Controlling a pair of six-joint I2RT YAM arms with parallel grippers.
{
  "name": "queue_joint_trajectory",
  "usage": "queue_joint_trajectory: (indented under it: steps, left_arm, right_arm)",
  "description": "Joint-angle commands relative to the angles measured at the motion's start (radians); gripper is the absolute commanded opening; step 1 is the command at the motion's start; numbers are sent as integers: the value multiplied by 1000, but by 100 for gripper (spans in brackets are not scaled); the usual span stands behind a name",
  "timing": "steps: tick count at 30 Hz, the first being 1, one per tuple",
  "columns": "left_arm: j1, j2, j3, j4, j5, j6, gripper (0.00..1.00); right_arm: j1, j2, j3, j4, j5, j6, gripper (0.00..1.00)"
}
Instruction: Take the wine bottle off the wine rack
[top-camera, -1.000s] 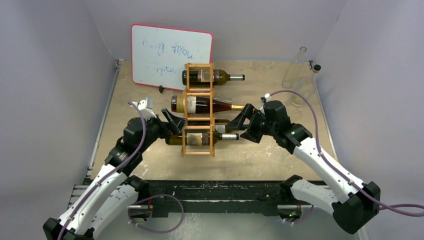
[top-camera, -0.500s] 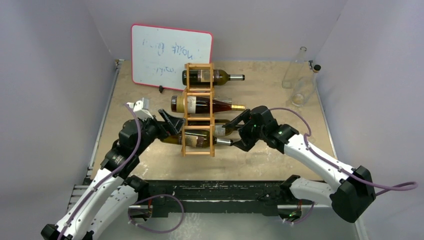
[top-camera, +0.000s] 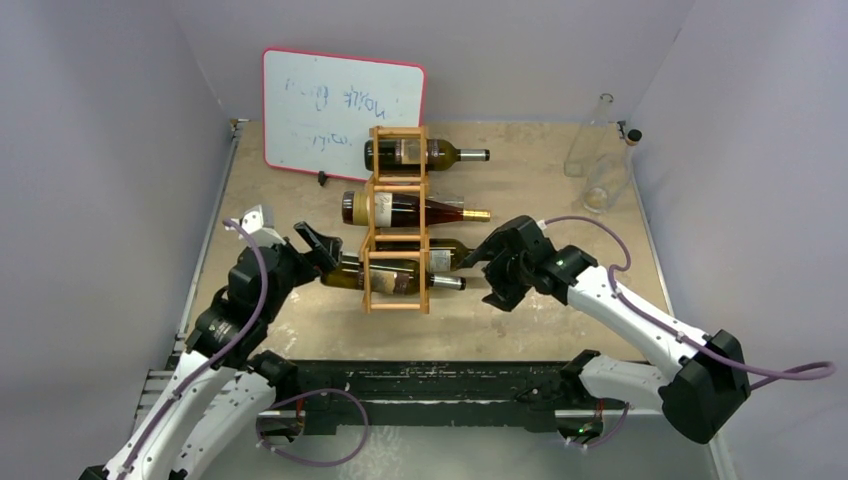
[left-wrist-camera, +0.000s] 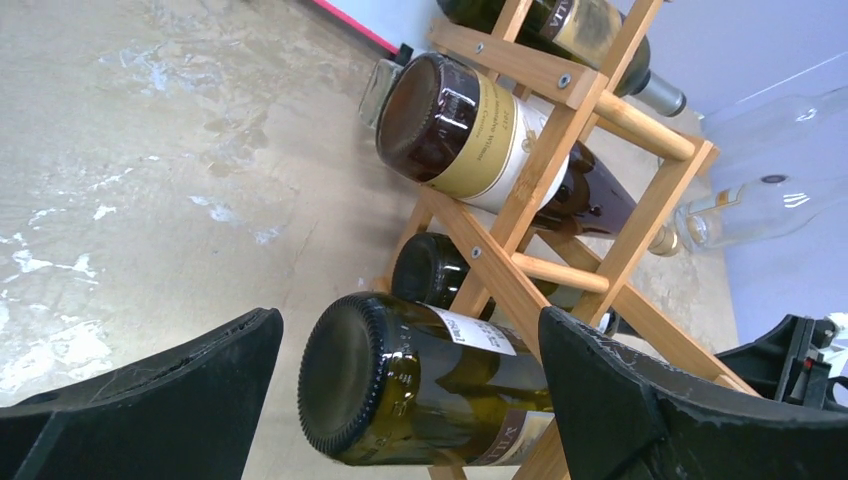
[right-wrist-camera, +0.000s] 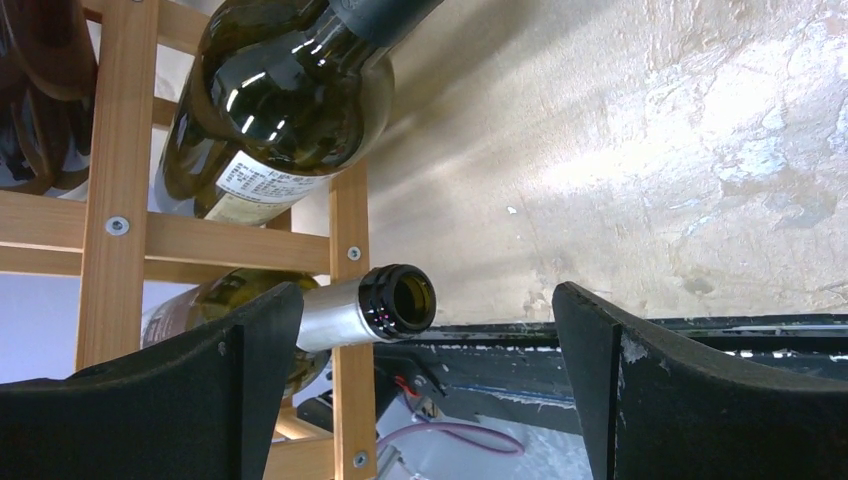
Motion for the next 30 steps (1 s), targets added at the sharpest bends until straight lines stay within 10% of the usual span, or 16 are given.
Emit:
queue_joint_trajectory:
  steps: [1, 16, 30]
  left_arm:
    - [-1, 9, -35, 78, 25, -35, 99]
    - [-1, 85, -180, 333, 447, -221, 75]
    - [-1, 42, -159, 300, 481, -220, 77]
  right_arm:
    - [5, -40, 19, -18, 13, -20, 97]
    - [9, -24, -155, 321, -179, 164, 93]
    - [10, -17, 1, 107, 49, 160, 80]
